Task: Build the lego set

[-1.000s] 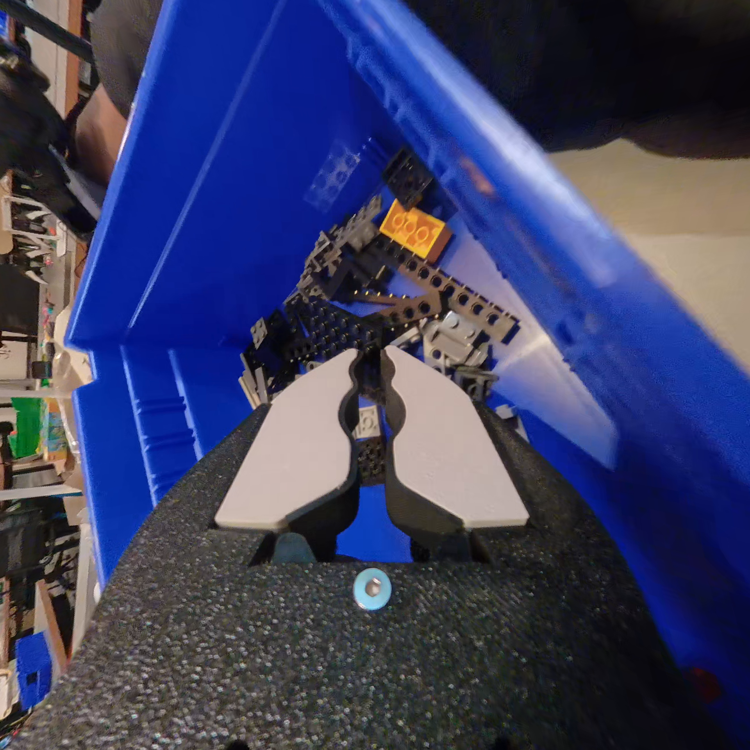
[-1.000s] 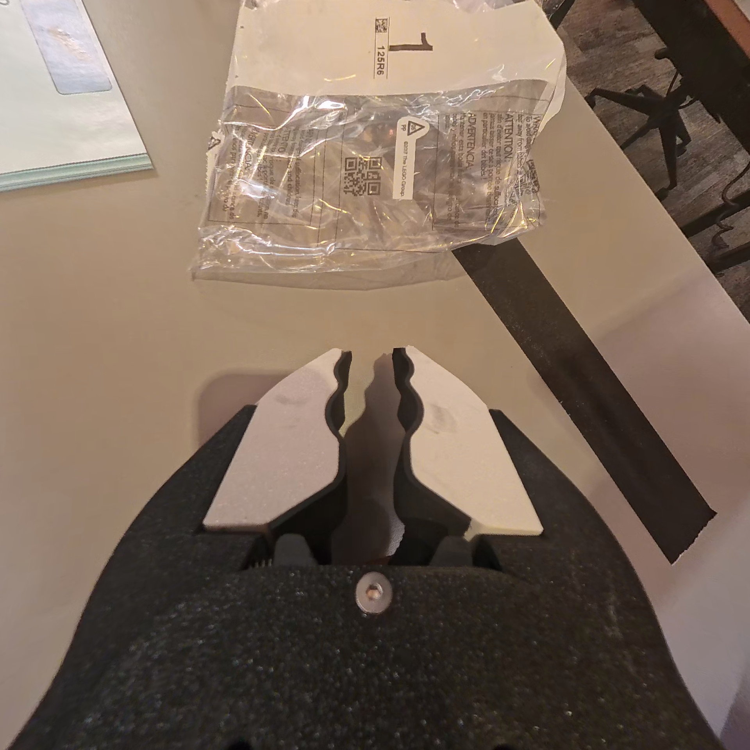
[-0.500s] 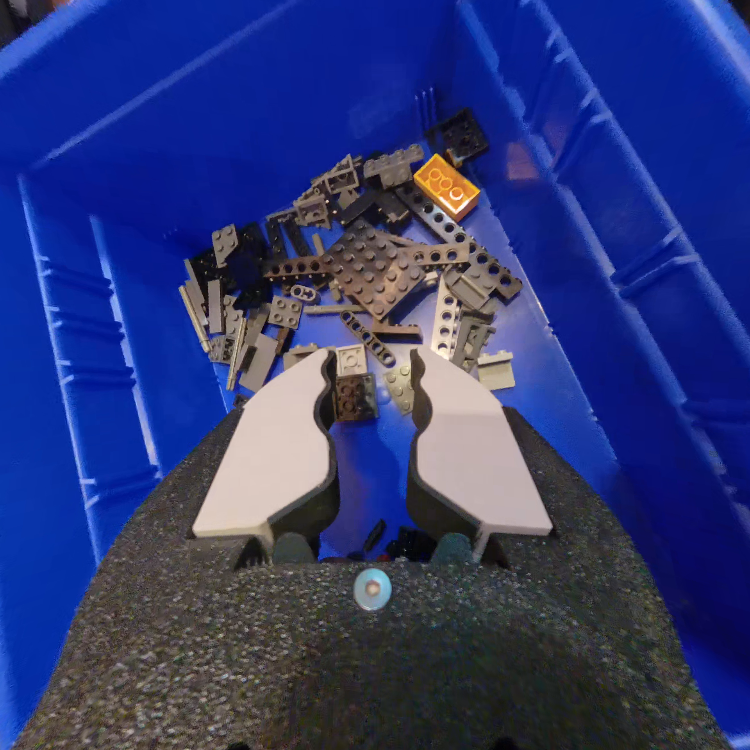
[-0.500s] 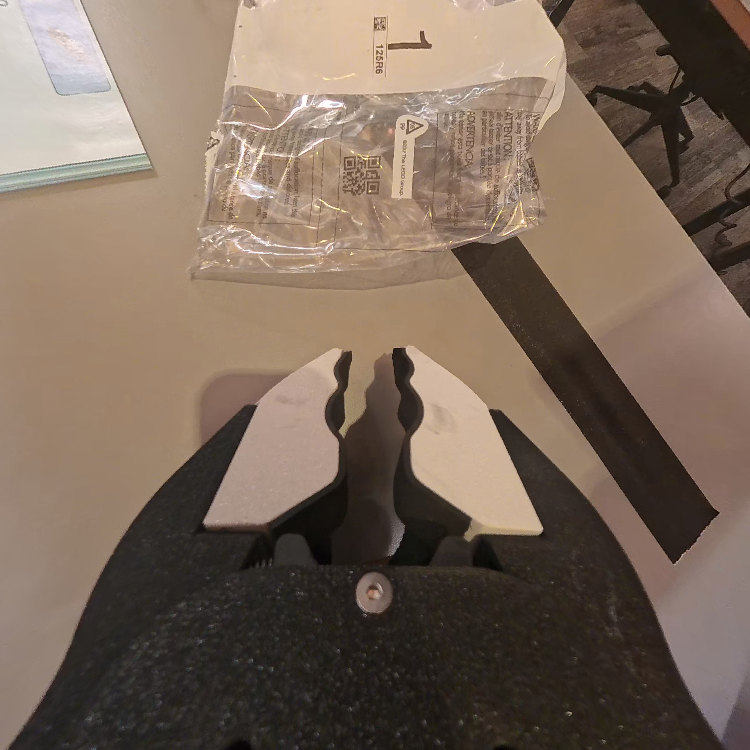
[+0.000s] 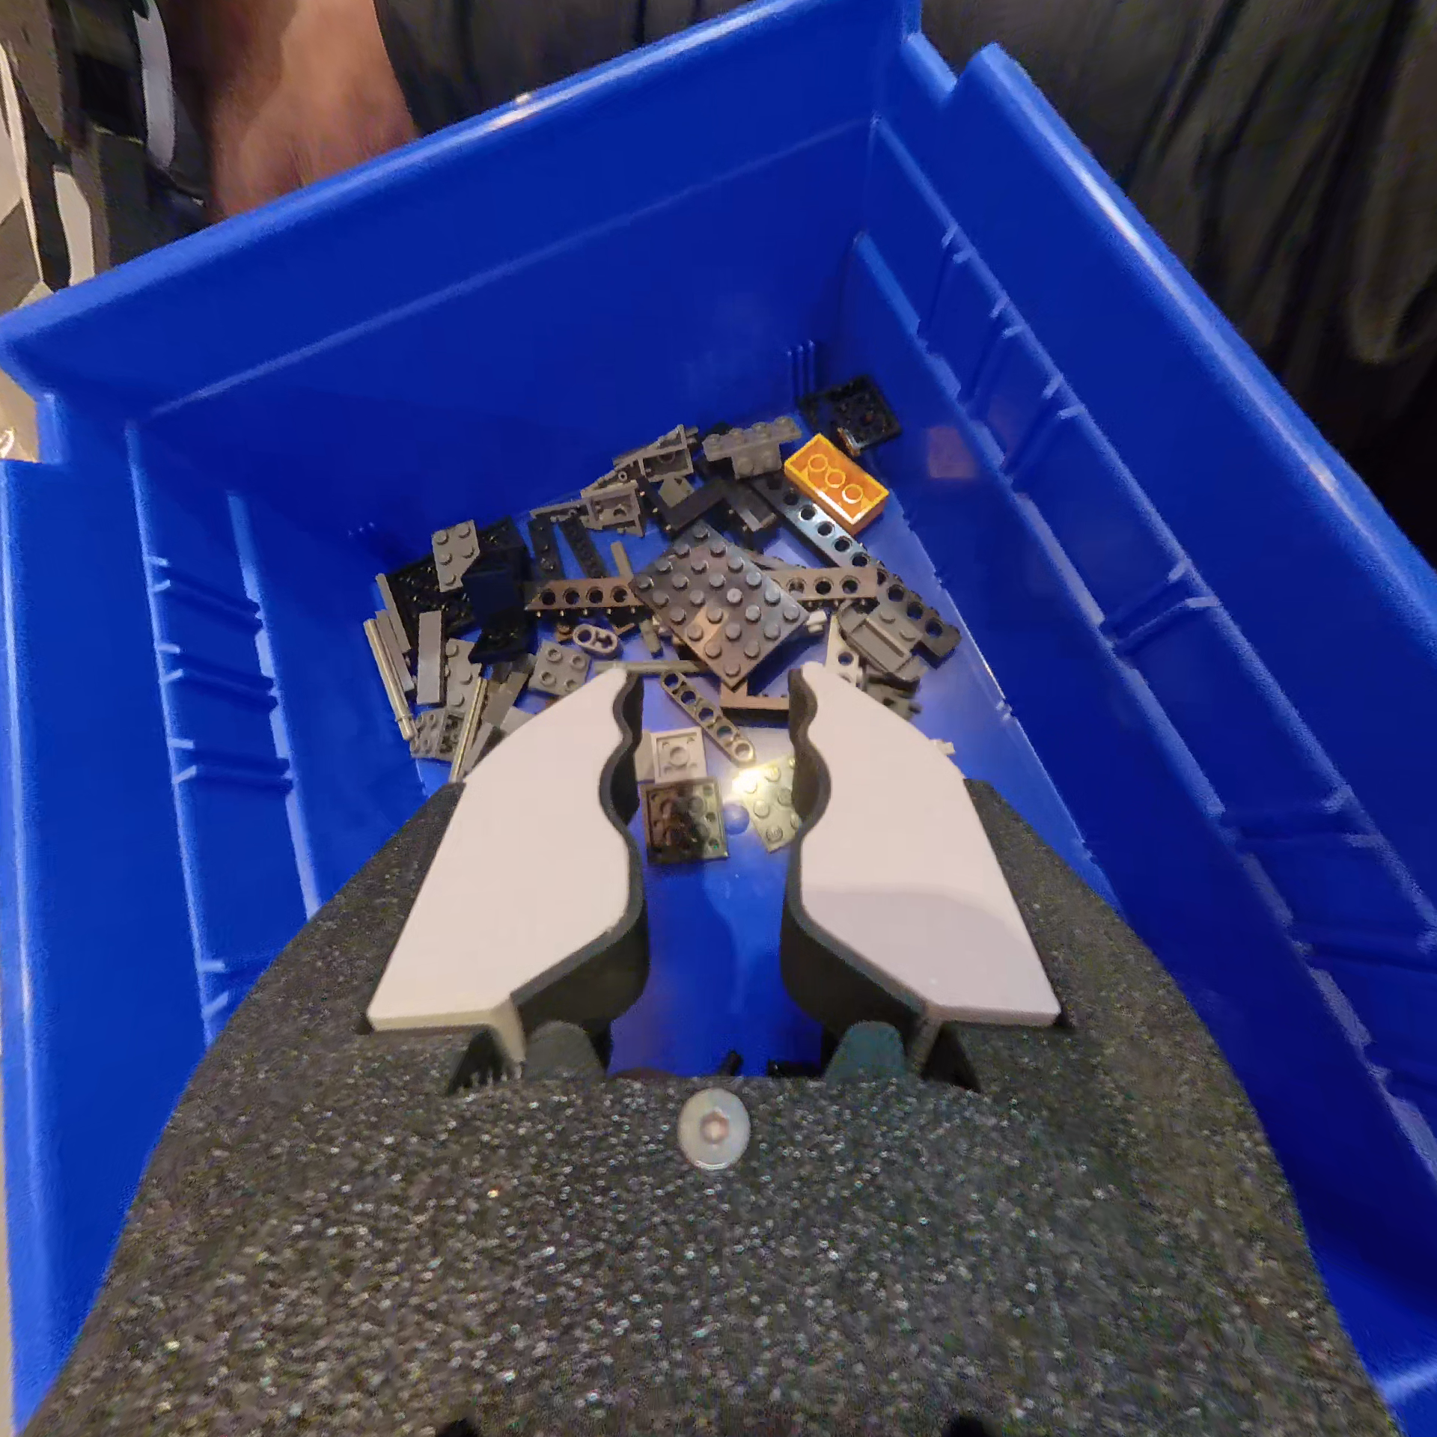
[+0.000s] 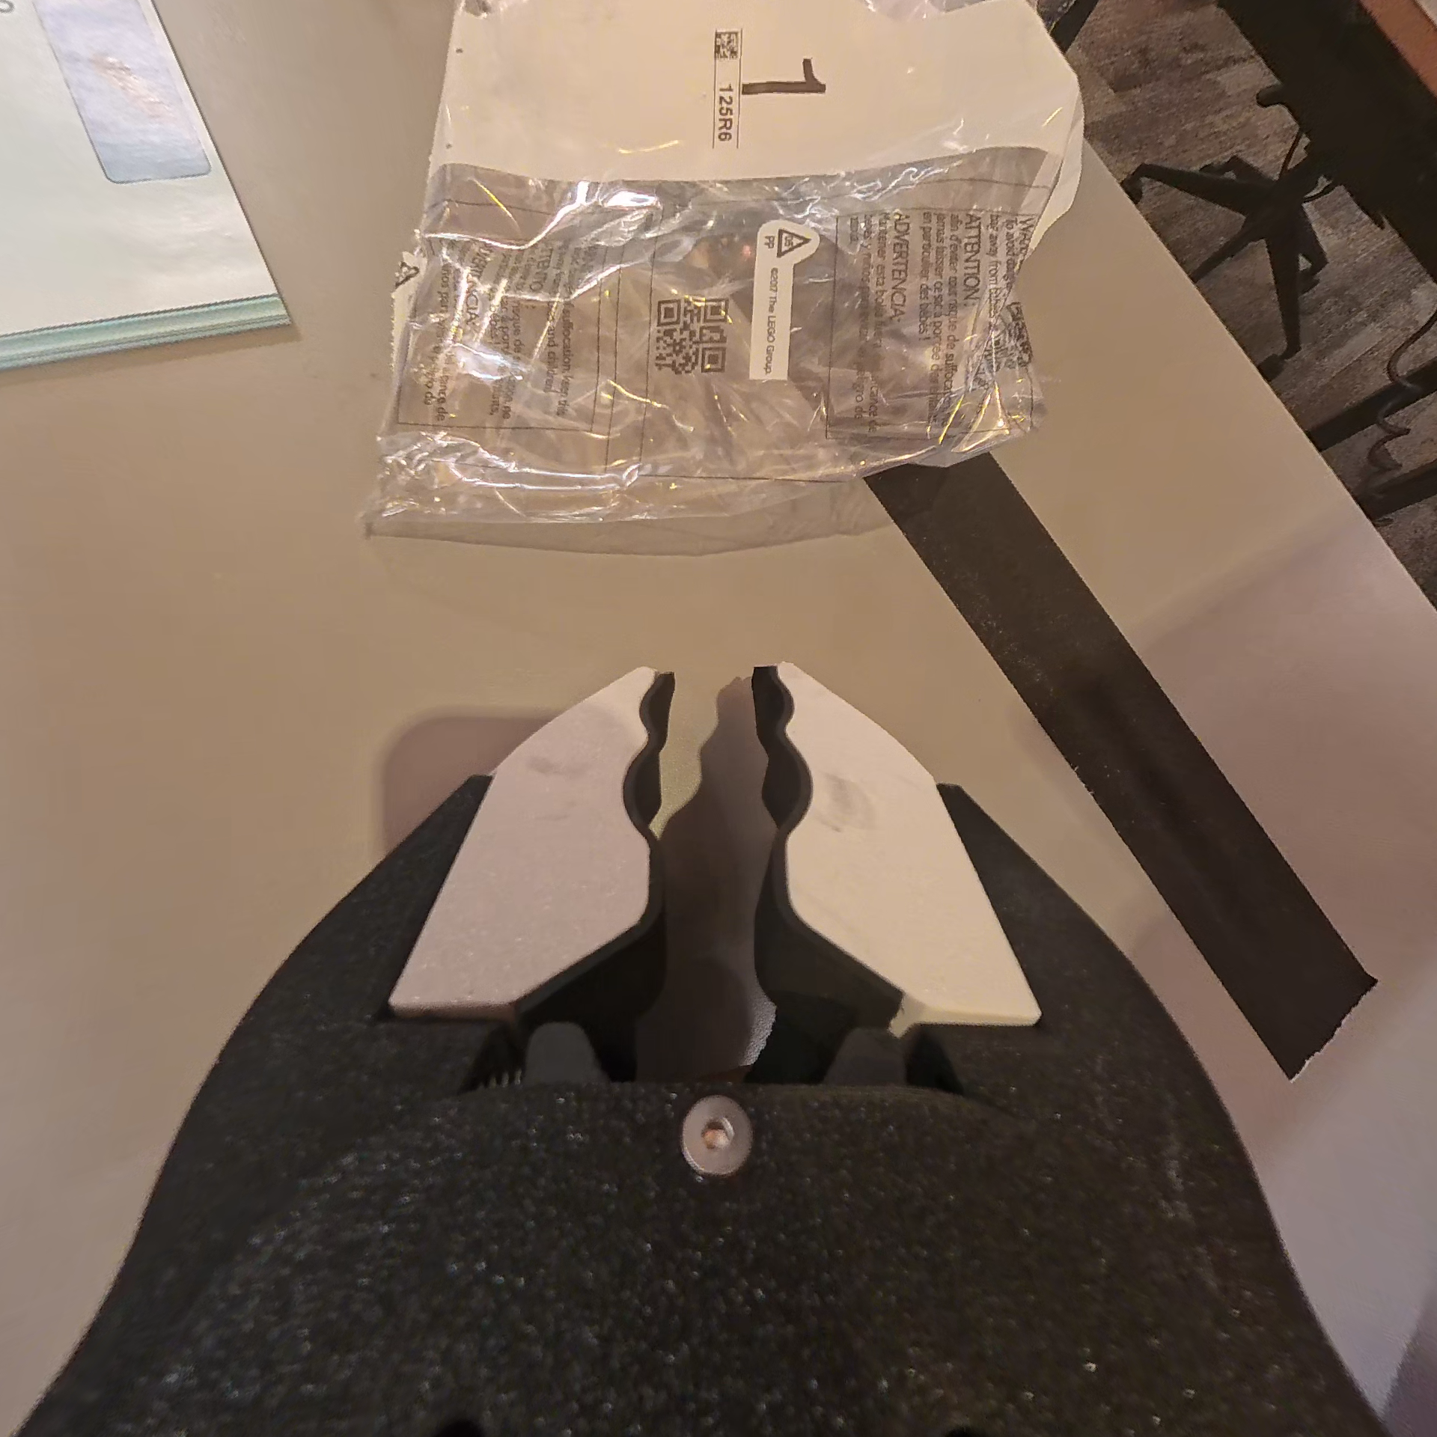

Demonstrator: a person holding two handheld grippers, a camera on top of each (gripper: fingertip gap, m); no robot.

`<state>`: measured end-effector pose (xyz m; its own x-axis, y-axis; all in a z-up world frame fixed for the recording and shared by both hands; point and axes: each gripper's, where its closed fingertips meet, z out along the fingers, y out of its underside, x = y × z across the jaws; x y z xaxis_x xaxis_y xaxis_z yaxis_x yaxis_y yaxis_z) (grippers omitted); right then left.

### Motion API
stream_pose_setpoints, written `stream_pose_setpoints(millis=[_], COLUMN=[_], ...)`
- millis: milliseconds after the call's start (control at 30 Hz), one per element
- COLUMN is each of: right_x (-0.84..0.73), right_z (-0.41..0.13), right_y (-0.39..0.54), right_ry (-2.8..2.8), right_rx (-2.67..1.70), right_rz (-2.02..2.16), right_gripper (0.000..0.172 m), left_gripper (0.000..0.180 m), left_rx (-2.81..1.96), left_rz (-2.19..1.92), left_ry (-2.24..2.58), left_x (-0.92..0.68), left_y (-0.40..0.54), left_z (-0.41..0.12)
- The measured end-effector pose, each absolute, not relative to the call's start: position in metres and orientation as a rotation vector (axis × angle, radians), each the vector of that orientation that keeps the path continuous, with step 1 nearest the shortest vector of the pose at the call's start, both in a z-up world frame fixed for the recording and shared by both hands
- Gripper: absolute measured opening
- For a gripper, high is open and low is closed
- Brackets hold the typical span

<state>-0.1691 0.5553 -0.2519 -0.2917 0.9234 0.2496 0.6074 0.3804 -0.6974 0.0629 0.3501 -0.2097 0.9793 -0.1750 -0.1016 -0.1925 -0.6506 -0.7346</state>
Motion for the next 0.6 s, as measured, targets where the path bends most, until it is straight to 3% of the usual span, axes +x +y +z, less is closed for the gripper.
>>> stream_pose_setpoints(millis=[600], right_x=[-0.169], right_z=[-0.251], right_y=[0.556], right_ry=[-1.996], right_rx=[-1.306], right_rz=[0.626], right_gripper=[0.021], left_gripper=[0.047], left_rx=[-2.275], left_rz=[-0.146], left_ry=[0.347], left_x=[0.074], left_y=[0.393], left_z=[-0.212])
